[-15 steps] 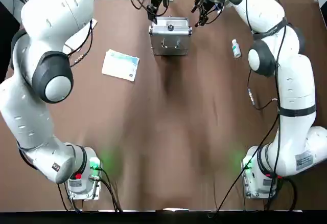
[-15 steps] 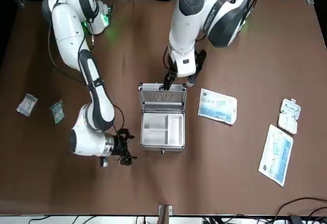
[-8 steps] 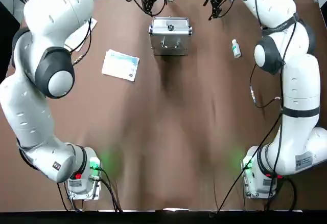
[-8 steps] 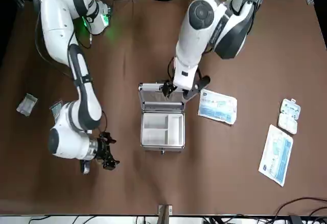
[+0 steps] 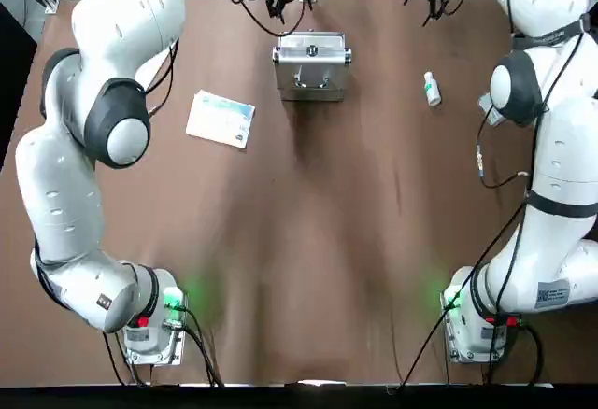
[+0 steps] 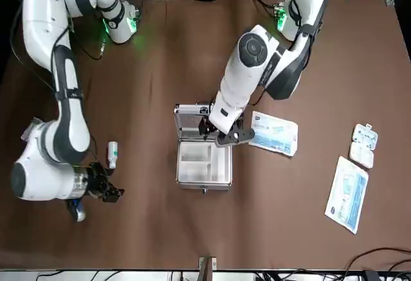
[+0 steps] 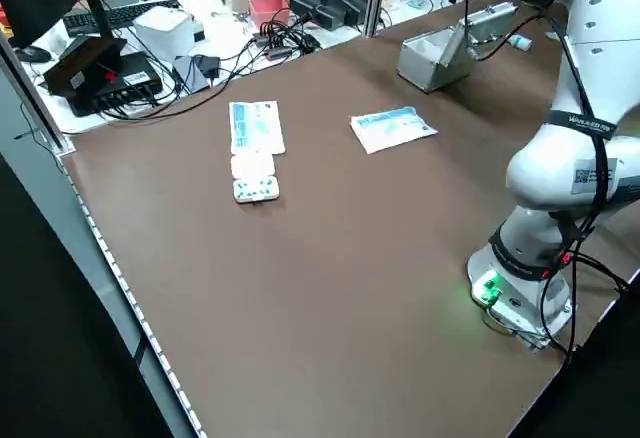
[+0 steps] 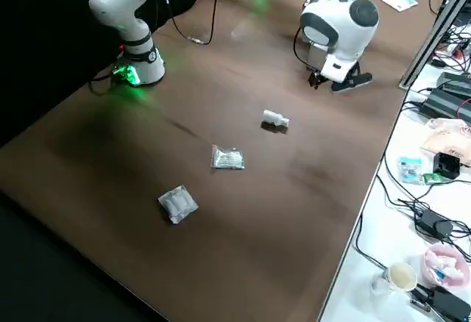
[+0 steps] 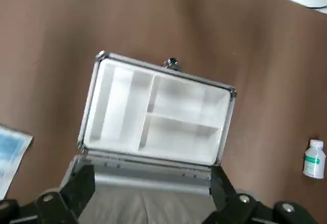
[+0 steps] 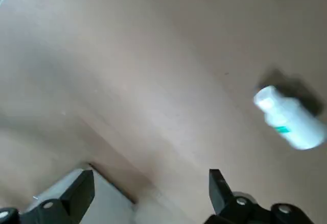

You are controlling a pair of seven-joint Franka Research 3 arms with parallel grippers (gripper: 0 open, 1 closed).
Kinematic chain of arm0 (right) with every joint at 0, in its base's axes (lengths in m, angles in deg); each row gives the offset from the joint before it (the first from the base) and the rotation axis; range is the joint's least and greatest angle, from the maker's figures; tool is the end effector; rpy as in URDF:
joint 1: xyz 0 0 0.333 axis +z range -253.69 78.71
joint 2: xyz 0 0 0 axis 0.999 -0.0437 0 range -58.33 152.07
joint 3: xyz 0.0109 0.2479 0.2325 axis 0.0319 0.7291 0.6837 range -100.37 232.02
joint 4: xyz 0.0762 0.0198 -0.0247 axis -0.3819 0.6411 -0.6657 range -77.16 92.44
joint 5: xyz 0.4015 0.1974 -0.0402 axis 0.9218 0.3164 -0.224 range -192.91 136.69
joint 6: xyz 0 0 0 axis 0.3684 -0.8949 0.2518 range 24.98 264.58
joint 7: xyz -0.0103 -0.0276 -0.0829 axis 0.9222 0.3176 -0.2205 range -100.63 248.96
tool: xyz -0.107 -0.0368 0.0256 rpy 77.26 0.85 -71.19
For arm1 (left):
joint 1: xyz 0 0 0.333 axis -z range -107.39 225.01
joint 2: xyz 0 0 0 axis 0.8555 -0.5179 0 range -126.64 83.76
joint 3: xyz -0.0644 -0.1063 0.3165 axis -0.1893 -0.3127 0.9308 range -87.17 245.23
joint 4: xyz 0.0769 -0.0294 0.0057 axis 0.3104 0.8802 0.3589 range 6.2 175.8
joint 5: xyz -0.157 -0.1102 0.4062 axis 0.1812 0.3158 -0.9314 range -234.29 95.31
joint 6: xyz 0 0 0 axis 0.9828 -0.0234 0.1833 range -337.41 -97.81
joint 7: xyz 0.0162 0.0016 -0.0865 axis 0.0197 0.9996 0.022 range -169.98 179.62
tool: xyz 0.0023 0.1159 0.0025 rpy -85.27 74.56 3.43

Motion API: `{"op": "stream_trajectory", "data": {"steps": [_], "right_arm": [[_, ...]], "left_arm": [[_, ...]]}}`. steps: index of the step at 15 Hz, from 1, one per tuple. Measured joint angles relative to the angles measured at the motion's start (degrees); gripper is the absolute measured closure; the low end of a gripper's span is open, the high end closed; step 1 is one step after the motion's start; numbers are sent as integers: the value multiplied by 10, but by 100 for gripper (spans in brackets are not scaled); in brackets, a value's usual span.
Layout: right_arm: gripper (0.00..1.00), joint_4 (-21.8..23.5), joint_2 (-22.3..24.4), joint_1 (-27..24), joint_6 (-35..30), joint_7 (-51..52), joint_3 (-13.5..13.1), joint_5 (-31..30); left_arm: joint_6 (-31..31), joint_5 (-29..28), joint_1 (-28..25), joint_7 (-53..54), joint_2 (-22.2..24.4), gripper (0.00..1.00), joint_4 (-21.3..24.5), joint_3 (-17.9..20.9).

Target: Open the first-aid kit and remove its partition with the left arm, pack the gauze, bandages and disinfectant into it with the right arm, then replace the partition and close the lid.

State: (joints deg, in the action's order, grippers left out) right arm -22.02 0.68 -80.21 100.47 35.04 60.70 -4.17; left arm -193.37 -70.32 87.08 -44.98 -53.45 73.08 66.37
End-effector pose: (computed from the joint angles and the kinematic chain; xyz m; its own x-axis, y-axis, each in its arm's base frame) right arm 0.8186 0.0930 0.3314 0.7282 -0.6105 -0.3115 -0.6744 -0.7191 -0.1675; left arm 0.6401 -0.4993 0.4574 0.9731 0.2092 0.0969 0.1761 -0.9457 0.2731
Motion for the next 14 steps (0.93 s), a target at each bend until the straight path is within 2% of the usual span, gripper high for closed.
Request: {"op": "stream_trajectory", "data": {"steps": [2, 3, 5, 8, 12, 14], "right_arm": [[1, -1, 19, -4, -25, 57, 0, -33], [1, -1, 38, -4, -49, 125, 0, -75], [1, -1, 53, -4, -88, 196, 0, -111], [1, 2, 56, -7, -131, 282, 0, -126], [1, 16, 54, -35, -134, 364, -1, -129], [1, 41, 52, -53, -126, 392, -1, -130]], "left_arm": [[-29, 0, 0, 27, -12, 0, 0, 1], [-56, 0, 1, 41, -26, 0, 0, 1], [-88, -3, 1, 47, -40, 0, 0, 1], [-124, -6, 2, 67, -61, 0, 0, 9], [-144, -6, 5, 94, -79, 0, 0, 17], [-145, -13, 12, 102, -87, 0, 0, 17]]}}
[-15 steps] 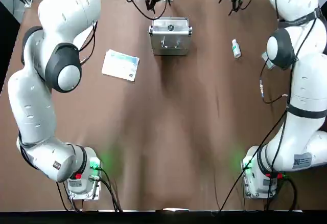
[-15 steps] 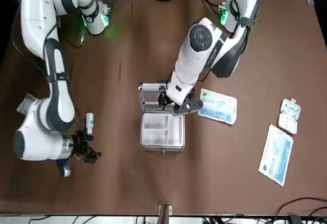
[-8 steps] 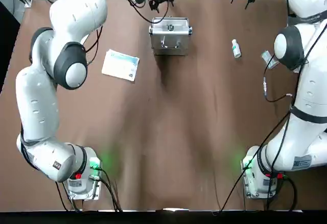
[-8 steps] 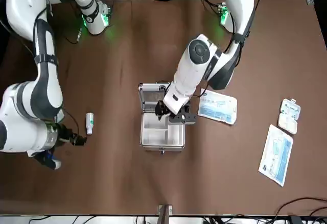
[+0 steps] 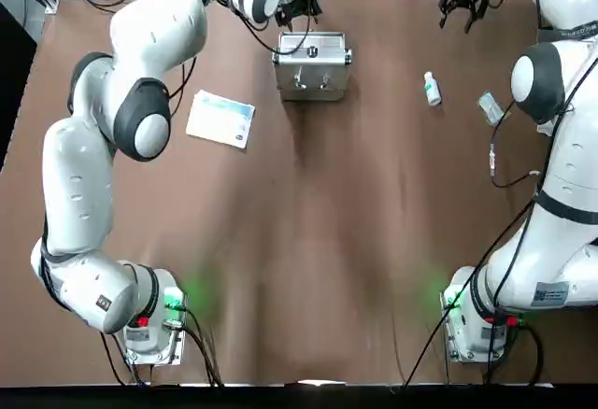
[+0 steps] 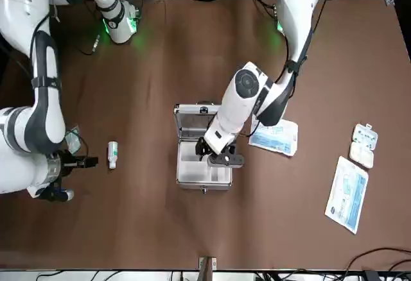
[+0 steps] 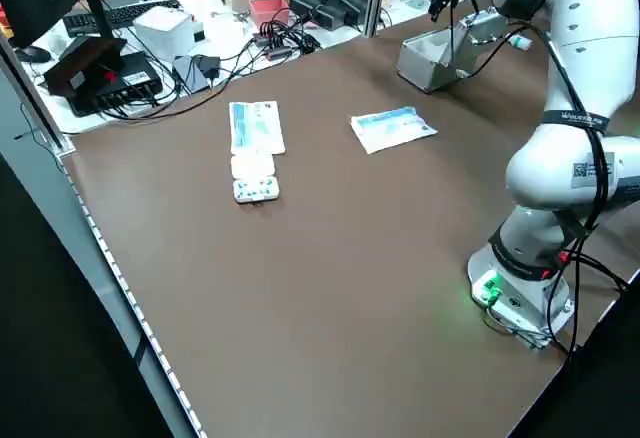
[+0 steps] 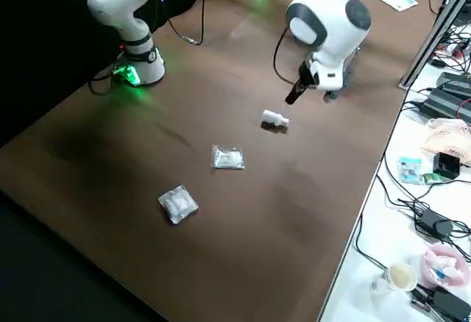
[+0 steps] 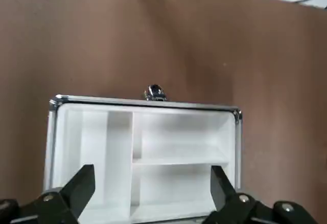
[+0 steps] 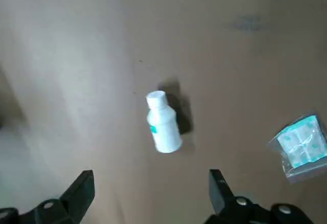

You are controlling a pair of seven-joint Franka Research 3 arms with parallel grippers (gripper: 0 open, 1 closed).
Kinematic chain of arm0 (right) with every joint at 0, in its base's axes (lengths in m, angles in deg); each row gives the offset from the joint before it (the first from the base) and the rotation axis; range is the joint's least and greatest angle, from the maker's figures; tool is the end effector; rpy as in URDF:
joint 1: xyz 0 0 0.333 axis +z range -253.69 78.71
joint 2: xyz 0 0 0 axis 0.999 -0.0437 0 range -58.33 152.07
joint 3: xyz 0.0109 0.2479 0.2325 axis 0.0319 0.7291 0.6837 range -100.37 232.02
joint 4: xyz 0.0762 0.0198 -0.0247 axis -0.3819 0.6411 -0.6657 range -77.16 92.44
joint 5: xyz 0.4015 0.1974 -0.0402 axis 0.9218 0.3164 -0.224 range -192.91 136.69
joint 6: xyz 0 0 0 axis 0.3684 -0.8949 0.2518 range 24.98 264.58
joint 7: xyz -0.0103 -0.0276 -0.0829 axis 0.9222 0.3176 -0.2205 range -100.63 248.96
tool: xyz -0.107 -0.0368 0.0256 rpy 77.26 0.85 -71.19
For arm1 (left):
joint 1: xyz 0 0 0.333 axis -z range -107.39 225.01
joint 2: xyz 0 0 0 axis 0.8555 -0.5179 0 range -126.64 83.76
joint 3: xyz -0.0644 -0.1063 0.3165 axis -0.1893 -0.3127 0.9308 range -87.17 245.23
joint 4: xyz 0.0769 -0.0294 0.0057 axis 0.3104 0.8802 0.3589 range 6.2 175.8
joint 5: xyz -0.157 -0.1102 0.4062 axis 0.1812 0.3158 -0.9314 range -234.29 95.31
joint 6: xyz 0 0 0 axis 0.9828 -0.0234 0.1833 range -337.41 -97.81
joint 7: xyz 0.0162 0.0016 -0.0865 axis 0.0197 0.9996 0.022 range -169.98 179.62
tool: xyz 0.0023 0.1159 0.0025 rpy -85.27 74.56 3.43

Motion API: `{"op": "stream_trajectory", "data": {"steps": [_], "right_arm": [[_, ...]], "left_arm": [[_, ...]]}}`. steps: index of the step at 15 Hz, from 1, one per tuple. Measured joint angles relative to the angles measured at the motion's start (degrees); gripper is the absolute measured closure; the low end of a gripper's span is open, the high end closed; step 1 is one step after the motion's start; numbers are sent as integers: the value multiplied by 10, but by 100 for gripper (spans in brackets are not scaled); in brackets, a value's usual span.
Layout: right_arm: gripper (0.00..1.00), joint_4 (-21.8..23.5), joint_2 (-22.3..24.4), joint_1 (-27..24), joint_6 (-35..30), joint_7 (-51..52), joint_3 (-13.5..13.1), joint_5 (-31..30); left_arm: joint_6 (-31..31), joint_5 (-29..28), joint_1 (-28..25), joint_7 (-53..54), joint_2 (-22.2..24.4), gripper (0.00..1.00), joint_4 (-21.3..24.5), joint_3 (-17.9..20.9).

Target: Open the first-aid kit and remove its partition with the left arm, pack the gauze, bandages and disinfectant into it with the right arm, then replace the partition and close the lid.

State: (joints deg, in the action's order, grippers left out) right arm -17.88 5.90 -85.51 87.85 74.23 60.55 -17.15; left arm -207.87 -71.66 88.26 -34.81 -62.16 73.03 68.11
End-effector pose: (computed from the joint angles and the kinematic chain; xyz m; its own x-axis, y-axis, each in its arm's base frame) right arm 0.7783 -0.0036 0.3499 0.9461 -0.0450 -0.3208 -0.0887 -0.9884 -0.1229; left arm 0.6702 -0.5136 0.3613 0.9717 0.0689 0.2257 -0.0027 -0.9531 0.3027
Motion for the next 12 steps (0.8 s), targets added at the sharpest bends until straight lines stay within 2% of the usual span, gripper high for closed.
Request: {"op": "stream_trajectory", "data": {"steps": [4, 8, 10, 12], "right_arm": [[1, 75, -7, 14, 61, 28, 7, -39], [2, 120, -13, 27, 91, 83, 8, -47], [4, 149, -13, 27, 136, 90, 8, -47], [11, 184, -19, 27, 192, 107, 8, -47]], "left_arm": [[0, -17, 17, 0, -16, 0, 0, 1], [0, -19, 19, 1, -32, 3, 0, 4], [0, -20, 20, 4, -38, 5, 0, 13], [0, -20, 19, 19, -43, 6, 0, 22]]}}
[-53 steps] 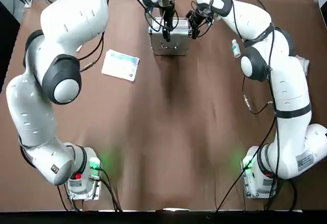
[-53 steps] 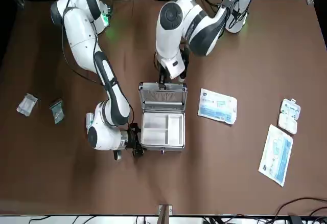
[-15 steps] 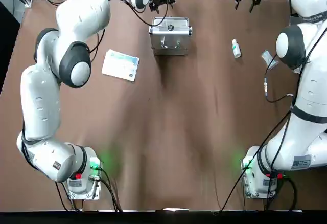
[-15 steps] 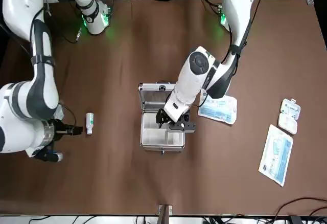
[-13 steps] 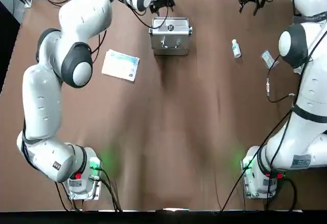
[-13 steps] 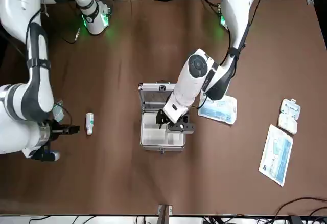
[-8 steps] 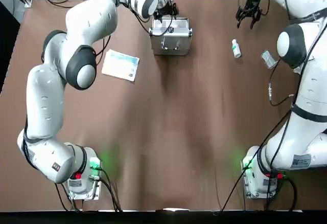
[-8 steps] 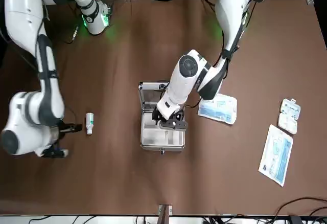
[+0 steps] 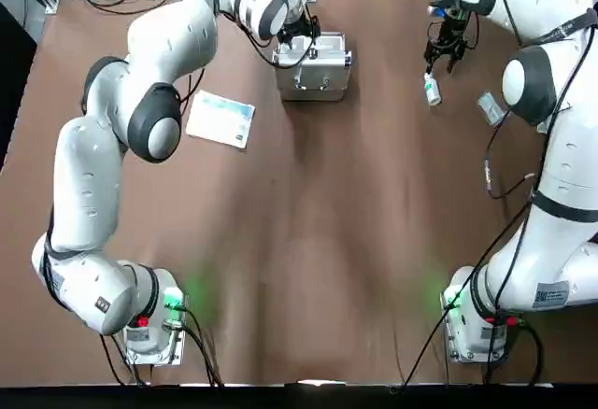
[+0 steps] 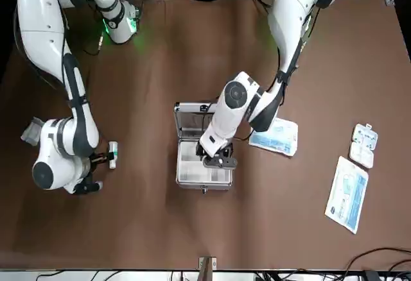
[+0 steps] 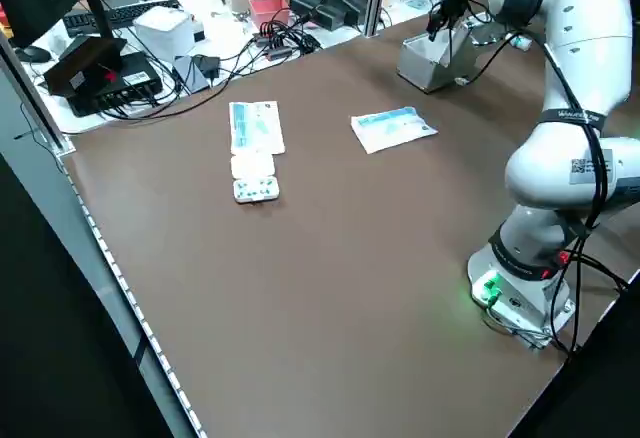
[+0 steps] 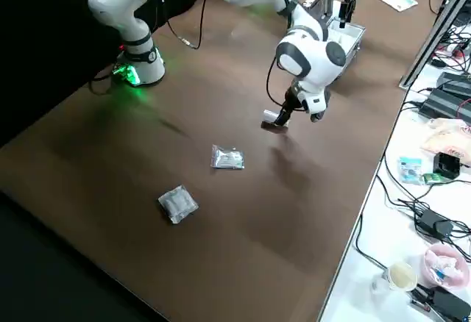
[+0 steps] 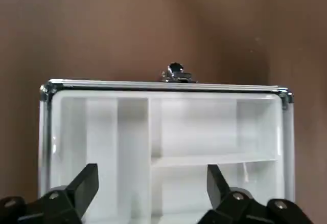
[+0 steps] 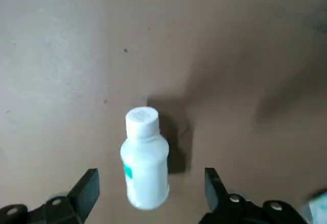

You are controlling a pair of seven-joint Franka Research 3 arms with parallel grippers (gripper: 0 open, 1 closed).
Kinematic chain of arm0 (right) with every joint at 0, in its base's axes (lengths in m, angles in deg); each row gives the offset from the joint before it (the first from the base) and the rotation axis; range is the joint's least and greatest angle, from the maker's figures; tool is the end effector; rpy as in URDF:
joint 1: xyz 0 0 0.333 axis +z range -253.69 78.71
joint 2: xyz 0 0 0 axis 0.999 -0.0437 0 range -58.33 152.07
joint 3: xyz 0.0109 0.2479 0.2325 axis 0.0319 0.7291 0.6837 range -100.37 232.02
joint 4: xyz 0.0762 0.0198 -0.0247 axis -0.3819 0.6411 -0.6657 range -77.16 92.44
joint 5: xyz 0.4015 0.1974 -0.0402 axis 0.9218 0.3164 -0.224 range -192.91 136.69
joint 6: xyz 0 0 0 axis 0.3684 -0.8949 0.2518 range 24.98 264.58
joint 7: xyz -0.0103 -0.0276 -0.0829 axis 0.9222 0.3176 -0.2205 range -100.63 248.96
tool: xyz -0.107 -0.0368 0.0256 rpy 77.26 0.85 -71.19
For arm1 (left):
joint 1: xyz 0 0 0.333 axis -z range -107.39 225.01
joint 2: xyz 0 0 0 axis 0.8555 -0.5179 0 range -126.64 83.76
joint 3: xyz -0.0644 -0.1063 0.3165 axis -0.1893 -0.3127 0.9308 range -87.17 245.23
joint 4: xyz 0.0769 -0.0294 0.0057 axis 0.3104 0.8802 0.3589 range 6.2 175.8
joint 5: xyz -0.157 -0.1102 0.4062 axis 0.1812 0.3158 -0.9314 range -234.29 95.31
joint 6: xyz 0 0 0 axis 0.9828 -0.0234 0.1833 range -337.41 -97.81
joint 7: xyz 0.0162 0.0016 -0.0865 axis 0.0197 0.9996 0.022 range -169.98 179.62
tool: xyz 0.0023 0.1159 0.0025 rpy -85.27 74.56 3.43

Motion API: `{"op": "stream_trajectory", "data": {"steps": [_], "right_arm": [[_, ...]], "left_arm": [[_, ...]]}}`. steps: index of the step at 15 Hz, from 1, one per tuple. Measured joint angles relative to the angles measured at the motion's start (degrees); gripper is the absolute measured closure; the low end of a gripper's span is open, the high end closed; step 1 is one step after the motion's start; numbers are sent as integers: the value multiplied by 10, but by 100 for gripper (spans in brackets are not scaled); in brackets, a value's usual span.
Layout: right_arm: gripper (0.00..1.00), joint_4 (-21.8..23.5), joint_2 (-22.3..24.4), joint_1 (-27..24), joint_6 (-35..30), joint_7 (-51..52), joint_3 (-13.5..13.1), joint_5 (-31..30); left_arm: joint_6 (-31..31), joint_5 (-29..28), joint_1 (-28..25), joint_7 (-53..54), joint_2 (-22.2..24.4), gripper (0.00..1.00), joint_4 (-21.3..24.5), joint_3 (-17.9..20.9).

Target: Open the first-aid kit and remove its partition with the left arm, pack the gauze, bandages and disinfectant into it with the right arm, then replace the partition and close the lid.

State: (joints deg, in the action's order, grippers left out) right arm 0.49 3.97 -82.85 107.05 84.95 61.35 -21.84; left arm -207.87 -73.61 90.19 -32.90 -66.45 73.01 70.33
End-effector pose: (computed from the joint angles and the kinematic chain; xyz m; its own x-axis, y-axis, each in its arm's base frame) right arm 0.7366 0.0189 0.1865 0.9315 0.1591 -0.3272 0.1343 -0.9862 -0.0971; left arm 0.6677 -0.5164 0.2960 0.9783 -0.0009 0.2071 -0.0466 -0.9754 0.2155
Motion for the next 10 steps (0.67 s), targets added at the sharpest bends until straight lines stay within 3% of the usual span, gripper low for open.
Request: {"op": "stream_trajectory", "data": {"steps": [10], "right_arm": [[20, 31, -15, 3, 6, 12, 6, 1]], "left_arm": [[0, 0, 1, 4, -12, 7, 0, 0]]}}
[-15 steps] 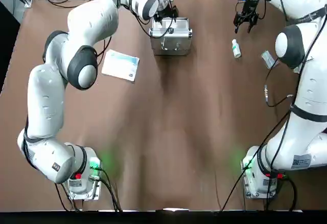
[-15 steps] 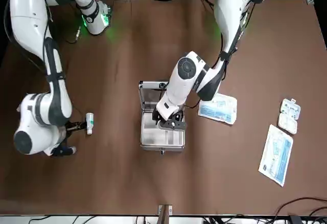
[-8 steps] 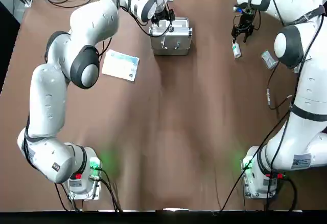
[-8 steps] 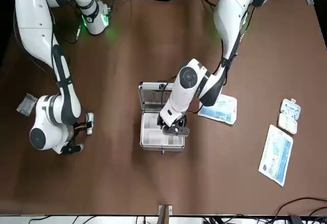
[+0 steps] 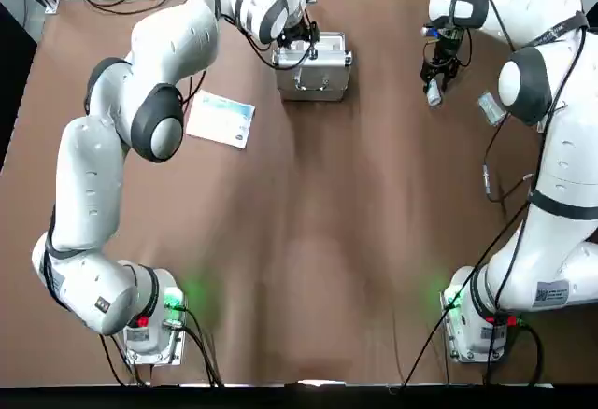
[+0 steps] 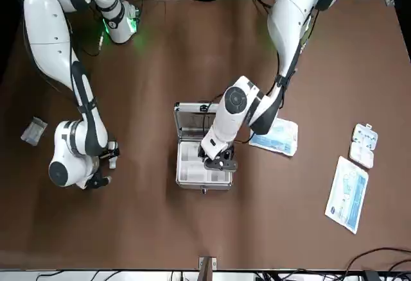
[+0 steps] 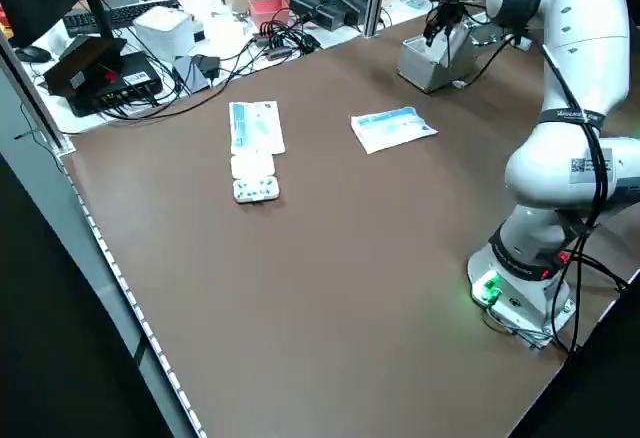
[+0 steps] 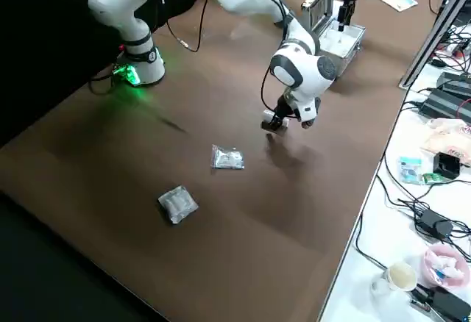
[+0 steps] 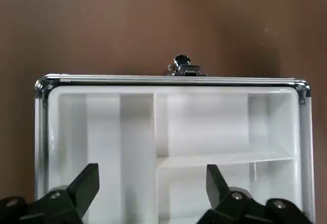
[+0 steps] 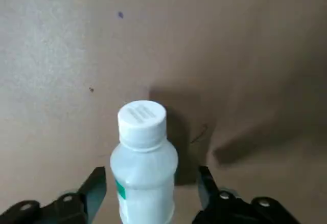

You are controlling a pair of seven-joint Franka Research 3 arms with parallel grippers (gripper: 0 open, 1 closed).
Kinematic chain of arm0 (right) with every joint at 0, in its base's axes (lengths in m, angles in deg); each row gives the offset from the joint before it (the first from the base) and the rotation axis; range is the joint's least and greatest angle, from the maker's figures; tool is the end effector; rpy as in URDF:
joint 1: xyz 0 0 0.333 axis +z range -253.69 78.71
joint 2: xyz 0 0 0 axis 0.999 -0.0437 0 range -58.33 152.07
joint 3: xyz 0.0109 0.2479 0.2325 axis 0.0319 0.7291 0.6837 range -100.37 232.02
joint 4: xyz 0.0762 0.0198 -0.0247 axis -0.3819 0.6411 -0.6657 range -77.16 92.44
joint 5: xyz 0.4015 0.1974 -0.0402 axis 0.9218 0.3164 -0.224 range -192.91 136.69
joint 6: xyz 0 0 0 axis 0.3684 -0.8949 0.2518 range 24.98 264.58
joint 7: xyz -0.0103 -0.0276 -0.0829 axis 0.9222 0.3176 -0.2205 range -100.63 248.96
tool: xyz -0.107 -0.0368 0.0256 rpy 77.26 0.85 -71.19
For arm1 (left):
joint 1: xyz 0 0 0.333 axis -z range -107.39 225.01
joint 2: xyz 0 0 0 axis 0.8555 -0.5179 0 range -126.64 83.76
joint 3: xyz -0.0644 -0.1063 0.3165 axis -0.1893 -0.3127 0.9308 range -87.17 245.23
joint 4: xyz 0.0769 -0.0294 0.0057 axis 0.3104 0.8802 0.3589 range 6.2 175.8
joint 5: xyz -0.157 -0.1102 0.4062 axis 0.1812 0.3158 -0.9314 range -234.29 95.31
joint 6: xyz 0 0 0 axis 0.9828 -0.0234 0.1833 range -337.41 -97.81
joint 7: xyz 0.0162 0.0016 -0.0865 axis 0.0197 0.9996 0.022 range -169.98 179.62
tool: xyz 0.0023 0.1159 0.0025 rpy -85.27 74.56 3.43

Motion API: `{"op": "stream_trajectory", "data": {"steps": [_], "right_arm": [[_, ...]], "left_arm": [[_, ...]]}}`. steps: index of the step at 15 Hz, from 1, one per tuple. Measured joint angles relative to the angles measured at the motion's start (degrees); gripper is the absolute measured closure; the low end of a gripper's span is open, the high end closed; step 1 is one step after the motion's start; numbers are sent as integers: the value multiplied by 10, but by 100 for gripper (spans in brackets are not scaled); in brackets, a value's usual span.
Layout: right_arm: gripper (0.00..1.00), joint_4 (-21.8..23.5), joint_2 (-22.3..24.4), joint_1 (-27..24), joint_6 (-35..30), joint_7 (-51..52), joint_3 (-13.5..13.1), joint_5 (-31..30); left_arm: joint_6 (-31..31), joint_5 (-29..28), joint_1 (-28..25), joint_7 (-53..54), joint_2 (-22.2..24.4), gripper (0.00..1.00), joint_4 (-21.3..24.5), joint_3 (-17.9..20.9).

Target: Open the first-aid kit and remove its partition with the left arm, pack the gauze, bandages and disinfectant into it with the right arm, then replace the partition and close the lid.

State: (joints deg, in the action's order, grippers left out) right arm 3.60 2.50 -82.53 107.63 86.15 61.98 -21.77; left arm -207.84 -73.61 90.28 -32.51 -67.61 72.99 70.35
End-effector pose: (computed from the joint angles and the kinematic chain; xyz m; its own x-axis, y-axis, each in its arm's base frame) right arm 0.7140 0.0279 0.1446 0.9016 0.1901 -0.3886 0.1555 -0.9806 -0.1190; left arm 0.6663 -0.5168 0.2791 0.9814 -0.0110 0.1915 -0.0509 -0.9776 0.2043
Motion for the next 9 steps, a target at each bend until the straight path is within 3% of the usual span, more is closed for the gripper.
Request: {"op": "stream_trajectory", "data": {"steps": [2, 4, 6, 7, 9], "right_arm": [[21, 6, -1, 2, 0, 0, 1, 0], [32, 8, -2, 2, 0, 0, 1, 0], [36, 8, -2, 3, 0, 0, 1, 0], [45, 8, -2, 3, 0, 0, 1, 0], [50, 8, -2, 3, 0, 0, 1, 0]], "left_arm": [[0, 0, 1, 0, -4, 7, 0, 0], [0, 0, 4, 0, -9, 7, 0, 0], [0, 0, 6, 0, -13, 7, 0, 0], [0, 0, 7, 0, -15, 7, 0, 0], [0, 0, 8, 0, -18, 9, 0, 0]]}}
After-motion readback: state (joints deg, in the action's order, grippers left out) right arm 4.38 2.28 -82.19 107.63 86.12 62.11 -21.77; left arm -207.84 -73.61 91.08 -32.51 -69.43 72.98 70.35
